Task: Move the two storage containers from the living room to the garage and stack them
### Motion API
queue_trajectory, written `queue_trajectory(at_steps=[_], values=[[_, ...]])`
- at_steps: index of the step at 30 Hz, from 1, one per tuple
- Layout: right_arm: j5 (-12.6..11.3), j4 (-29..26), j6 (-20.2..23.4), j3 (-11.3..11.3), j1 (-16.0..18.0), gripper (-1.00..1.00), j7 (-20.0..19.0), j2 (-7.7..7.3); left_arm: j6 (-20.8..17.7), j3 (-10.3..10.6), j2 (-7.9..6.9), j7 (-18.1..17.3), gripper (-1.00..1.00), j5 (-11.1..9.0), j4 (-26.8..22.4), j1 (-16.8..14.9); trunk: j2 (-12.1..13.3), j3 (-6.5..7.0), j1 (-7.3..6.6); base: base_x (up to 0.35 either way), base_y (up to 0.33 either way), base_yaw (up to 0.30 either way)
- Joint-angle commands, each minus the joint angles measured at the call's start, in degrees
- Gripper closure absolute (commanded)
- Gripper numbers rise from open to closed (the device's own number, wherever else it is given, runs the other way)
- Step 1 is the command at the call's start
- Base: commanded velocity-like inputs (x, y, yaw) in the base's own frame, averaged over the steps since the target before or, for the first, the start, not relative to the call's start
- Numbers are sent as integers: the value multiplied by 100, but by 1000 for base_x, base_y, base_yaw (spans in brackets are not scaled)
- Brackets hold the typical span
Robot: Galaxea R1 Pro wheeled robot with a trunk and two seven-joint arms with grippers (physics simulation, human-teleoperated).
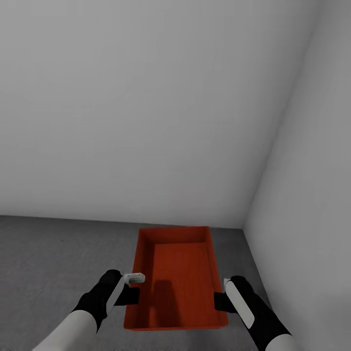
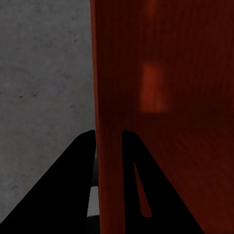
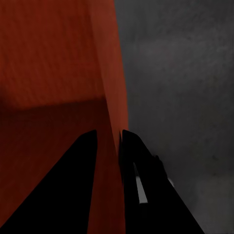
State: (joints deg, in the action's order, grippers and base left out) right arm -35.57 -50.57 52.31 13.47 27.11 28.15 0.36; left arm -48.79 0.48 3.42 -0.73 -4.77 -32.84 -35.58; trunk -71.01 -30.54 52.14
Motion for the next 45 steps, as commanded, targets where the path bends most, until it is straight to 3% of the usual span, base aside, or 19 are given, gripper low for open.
queue_trajectory(at_steps=[1, 45], values=[[-143, -9, -28, -5, 5, 100, 41, -1, -25, -6, 0, 28, 100, -76, -12, -2, -4, -15, 0, 0, 0, 0], [-143, -11, -28, -4, 5, 100, 41, -1, -25, -12, 0, 29, 100, -82, -12, -2, -4, -423, 0, 0, 0, 0]])
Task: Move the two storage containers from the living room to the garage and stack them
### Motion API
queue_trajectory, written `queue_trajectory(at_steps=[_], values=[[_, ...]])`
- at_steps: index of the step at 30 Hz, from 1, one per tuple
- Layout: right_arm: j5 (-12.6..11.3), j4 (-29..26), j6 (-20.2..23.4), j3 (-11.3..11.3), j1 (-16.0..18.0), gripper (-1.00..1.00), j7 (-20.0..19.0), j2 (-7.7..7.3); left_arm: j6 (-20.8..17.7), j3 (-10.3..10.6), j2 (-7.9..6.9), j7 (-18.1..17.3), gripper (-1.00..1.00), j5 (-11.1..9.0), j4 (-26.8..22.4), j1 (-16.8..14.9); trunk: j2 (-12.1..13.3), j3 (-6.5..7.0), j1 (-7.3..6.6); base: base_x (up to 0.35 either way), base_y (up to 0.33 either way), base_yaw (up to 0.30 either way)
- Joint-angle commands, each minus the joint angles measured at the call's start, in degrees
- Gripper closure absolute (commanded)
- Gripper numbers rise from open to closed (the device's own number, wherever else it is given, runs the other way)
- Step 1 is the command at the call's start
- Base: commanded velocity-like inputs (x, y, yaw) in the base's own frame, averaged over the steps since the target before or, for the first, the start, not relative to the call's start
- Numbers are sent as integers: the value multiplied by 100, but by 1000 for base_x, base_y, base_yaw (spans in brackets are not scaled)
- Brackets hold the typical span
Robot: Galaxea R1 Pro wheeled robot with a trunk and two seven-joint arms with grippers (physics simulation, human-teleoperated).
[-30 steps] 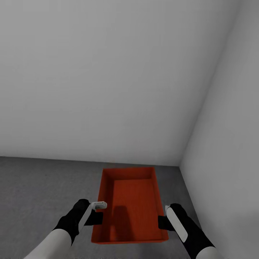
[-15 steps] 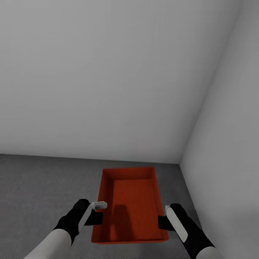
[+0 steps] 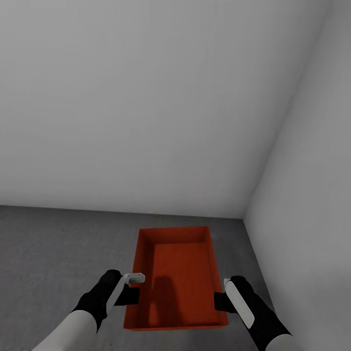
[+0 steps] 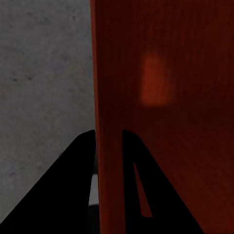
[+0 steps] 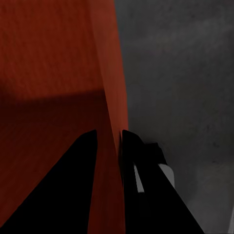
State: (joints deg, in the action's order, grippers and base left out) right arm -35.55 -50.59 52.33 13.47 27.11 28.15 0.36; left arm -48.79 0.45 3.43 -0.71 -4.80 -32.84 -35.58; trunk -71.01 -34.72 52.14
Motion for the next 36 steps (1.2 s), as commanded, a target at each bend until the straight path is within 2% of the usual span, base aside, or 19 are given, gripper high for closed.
queue_trajectory(at_steps=[1, 36], values=[[-145, -9, -30, -3, 4, 100, 41, -1, -26, -10, 0, 27, 100, -80, -11, -2, -4, -15, 0, 0, 0, 0], [-145, -4, -30, -4, 4, 100, 41, -1, -26, -8, 0, 25, 100, -83, -11, -2, -4, -339, 0, 0, 0, 0]])
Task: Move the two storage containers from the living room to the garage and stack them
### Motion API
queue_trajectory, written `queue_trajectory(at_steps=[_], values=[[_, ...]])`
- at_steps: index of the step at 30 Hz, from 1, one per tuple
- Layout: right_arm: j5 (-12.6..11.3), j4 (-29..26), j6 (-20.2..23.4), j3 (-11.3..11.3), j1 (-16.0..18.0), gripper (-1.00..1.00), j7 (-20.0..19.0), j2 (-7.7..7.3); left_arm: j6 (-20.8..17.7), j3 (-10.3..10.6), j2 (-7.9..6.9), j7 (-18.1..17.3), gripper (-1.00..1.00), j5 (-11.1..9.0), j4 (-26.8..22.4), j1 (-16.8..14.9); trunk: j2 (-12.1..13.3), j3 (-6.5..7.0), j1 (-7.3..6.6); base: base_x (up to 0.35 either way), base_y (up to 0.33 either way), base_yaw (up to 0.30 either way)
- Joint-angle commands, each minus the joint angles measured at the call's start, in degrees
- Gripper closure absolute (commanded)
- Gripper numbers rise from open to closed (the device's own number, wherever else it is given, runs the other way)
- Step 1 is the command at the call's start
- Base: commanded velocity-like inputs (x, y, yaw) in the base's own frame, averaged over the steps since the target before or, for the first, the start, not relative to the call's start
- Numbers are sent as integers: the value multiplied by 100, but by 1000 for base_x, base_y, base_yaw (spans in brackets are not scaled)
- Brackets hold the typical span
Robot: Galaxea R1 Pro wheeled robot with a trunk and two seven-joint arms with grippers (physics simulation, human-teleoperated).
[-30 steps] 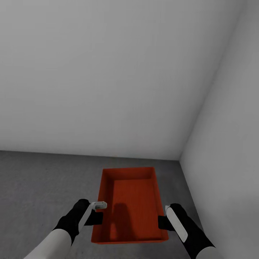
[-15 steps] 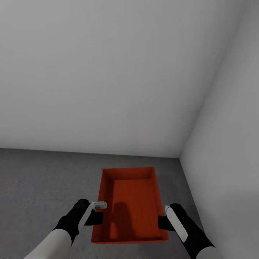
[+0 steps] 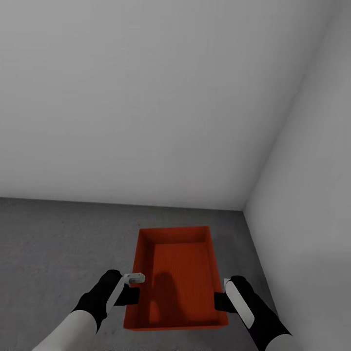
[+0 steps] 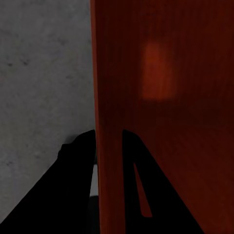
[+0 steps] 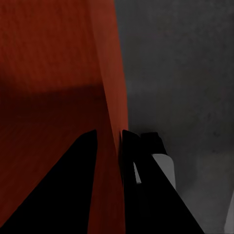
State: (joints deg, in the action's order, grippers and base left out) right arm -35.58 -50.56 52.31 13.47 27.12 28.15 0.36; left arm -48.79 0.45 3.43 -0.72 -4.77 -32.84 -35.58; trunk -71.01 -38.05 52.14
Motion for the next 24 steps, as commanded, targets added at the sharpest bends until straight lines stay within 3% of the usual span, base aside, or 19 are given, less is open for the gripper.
queue_trajectory(at_steps=[1, 13, 24], values=[[-142, -11, -28, -4, 4, 100, 41, -1, -25, -9, 0, 27, 100, -86, -12, -2, -3, -14, 0, 0, 0, 0], [-142, -7, -28, -4, 4, 100, 41, -1, -25, -9, -2, 26, 100, -86, -12, -2, -3, -123, 0, 0, 0, 0], [-142, -8, -28, -3, 4, 100, 41, -1, -25, -10, 0, 25, 100, -86, -12, -2, -3, -138, 0, 0, 0, 0]])
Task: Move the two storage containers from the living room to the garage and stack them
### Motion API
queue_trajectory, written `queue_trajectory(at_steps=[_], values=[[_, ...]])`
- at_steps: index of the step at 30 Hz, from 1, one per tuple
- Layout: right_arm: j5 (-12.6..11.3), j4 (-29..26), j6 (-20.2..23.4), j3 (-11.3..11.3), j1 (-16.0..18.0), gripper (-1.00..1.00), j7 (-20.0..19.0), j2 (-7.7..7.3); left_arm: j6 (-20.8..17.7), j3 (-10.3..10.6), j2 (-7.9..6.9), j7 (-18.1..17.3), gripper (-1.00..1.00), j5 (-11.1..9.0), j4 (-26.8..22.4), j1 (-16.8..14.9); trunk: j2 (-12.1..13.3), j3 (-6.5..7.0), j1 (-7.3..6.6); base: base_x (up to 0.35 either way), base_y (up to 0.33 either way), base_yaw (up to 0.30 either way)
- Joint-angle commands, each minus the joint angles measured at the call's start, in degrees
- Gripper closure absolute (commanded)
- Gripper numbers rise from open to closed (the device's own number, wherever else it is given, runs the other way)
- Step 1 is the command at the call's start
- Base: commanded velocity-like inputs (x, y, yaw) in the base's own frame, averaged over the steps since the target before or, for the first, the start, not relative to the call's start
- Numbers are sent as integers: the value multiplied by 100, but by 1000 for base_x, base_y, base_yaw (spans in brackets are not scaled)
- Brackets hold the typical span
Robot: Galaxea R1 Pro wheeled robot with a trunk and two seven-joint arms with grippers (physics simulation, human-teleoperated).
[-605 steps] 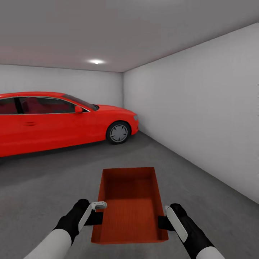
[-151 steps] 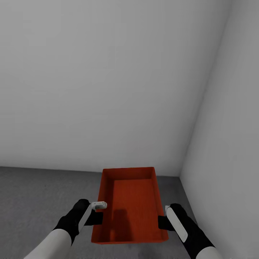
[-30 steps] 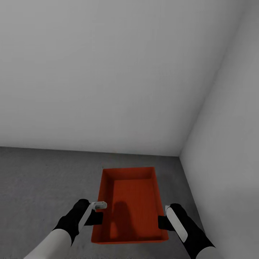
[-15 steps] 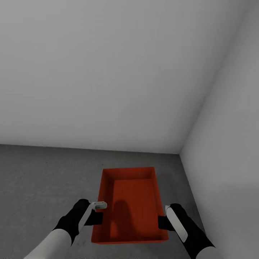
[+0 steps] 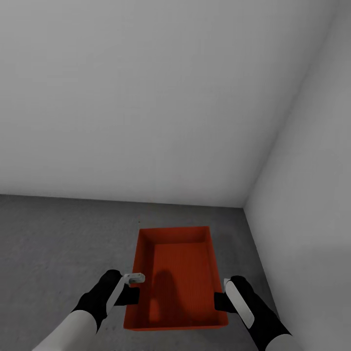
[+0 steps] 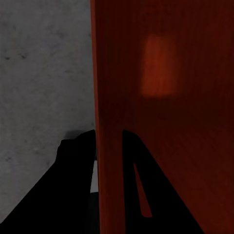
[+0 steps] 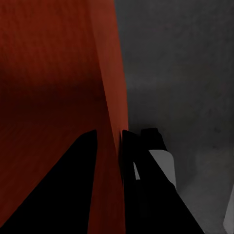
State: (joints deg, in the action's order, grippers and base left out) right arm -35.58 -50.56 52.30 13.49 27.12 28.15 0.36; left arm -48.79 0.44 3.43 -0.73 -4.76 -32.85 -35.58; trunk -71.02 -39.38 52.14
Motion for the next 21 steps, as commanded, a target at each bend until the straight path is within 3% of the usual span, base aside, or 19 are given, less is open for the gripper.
queue_trajectory(at_steps=[1, 21], values=[[-143, -10, -27, -6, 4, 100, 42, -1, -26, -9, 0, 27, 100, -87, -11, -2, -3, -5, 0, 0, 0, 0], [-143, -8, -27, -4, 4, 100, 42, -1, -26, -6, 0, 29, 100, -87, -11, -2, -123, -76, 66, 0, 0, 0]])
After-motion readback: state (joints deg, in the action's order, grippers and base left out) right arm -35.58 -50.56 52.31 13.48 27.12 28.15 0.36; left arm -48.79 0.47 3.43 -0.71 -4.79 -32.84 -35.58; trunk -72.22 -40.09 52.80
